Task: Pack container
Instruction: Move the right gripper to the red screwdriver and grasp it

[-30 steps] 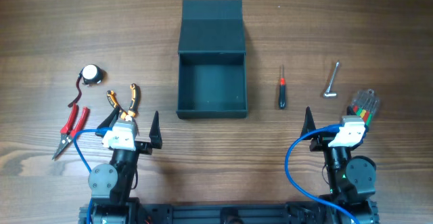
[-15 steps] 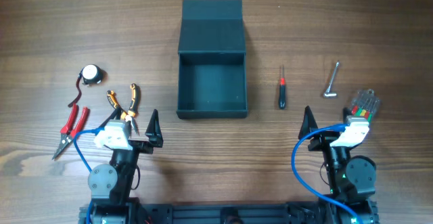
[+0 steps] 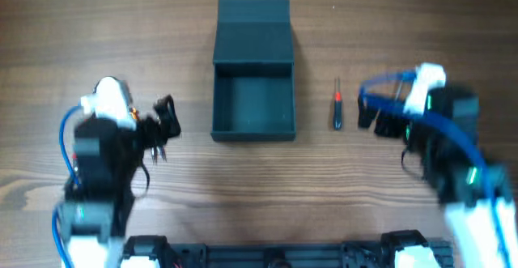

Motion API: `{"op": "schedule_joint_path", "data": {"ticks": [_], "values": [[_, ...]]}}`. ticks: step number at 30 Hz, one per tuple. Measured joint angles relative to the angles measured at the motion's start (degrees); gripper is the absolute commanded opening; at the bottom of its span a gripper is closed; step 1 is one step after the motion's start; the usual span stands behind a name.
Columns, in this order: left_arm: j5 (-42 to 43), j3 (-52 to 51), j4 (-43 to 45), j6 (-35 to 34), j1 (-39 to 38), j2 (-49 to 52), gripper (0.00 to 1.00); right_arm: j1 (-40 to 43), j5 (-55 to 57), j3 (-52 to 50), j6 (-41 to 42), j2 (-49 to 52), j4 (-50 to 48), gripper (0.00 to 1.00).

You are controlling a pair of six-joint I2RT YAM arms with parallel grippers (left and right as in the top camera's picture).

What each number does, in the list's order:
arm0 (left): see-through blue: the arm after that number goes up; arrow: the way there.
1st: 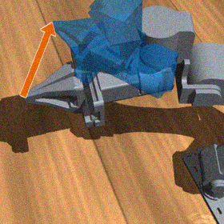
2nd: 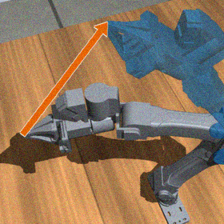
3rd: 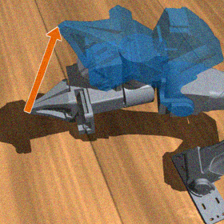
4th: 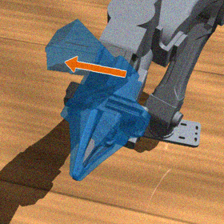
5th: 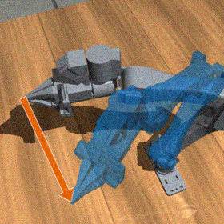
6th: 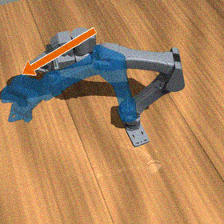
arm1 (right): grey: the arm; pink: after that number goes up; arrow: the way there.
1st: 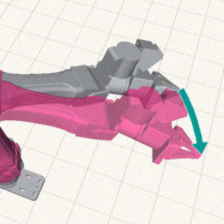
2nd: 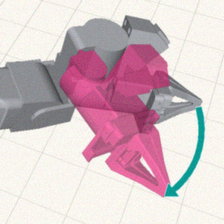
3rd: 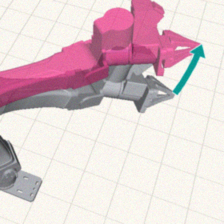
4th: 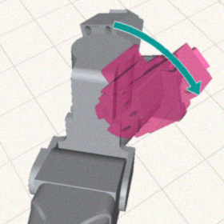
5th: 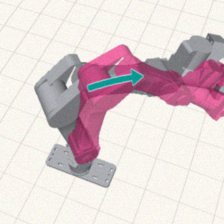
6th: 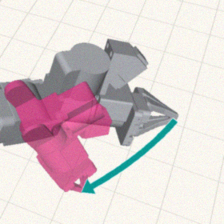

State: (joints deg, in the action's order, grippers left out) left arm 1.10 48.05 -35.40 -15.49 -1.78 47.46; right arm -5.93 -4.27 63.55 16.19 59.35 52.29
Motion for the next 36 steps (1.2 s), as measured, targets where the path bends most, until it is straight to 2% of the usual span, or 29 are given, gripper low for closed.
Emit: {"op": "schedule_joint_path", "data": {"ticks": [3,5,8,13,22,36], "values": [[-0.6,8.2,-5.7,1.2,0.0,10.6,1.00,0.0,-0.5,17.6,-0.2,12.8,11.5,1.00],[-0.8,11.0,-7.8,1.6,0.0,15.3,1.00,0.0,-1.7,25.1,-0.4,18.4,14.1,1.00],[-0.8,11.7,-8.6,1.7,0.0,19.7,1.00,0.0,-4.2,30.9,-1.0,23.5,14.2,1.00],[-0.8,11.7,-9.4,1.9,0.0,23.3,1.00,0.0,-4.2,32.5,0.1,30.8,17.1,1.00],[-0.8,11.7,-9.2,1.9,0.0,23.4,1.00,-0.4,-2.0,32.5,0.2,49.1,18.6,1.00],[-0.8,11.7,-9.2,2.3,0.0,23.4,1.00,-2.1,3.1,31.8,-3.0,59.4,12.8,0.98]]}}
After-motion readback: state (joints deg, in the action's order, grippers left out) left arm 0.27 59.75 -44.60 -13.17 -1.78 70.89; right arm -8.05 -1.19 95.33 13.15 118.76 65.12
